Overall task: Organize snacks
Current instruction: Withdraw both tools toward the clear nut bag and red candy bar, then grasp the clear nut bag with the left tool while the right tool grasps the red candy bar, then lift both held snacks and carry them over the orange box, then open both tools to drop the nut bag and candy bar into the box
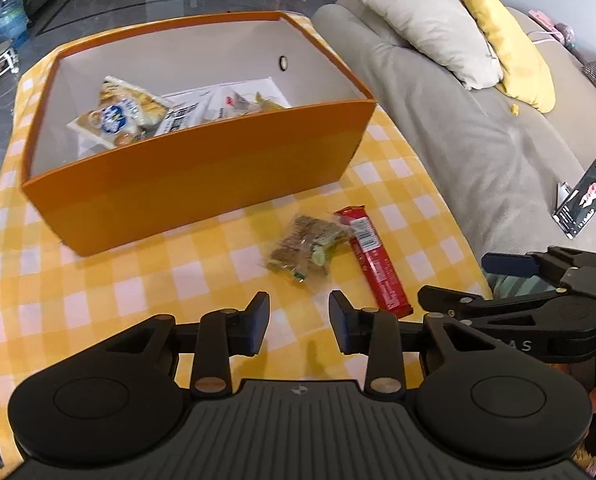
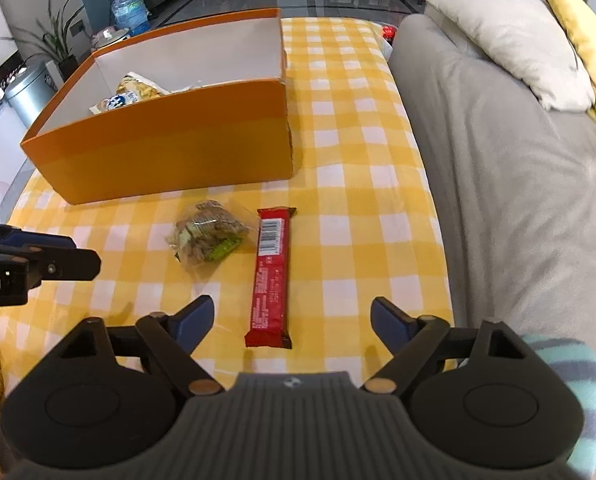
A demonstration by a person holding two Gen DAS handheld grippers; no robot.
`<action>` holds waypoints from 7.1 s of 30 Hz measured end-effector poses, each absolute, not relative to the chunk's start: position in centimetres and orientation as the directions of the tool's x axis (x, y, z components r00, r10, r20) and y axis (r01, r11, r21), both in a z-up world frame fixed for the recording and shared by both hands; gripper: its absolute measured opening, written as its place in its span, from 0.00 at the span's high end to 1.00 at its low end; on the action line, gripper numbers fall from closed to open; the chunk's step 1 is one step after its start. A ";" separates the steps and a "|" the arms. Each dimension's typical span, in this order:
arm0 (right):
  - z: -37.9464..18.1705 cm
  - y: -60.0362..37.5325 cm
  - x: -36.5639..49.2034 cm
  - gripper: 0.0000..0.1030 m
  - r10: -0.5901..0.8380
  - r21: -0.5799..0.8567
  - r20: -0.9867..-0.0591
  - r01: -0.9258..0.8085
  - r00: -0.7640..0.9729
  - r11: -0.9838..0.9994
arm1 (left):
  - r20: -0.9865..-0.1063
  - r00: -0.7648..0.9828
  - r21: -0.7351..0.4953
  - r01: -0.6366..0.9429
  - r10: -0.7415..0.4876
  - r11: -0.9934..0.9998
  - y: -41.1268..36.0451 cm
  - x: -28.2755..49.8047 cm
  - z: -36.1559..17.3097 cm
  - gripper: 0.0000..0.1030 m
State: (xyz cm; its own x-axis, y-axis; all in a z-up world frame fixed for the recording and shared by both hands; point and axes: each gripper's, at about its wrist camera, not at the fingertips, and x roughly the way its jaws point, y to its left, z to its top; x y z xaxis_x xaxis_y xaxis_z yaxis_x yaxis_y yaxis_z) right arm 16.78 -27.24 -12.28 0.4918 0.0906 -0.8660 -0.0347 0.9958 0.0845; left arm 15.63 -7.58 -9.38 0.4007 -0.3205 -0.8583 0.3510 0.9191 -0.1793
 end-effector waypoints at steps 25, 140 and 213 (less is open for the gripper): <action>-16.4 -24.4 20.9 0.43 0.163 0.101 -0.867 -0.154 0.471 0.983 | -0.915 0.295 -0.113 0.467 -0.275 0.877 -10.4 20.7 -12.4 0.39; -18.3 -27.8 22.7 0.79 0.224 0.261 -0.875 0.029 0.428 0.965 | -0.930 0.316 0.129 0.757 -0.187 0.641 -15.9 20.1 -16.2 0.63; -9.5 -15.4 39.3 0.80 0.079 -0.144 -0.846 -0.368 0.528 0.918 | -0.928 0.374 0.099 0.255 -0.004 0.962 -0.5 34.2 -8.0 0.62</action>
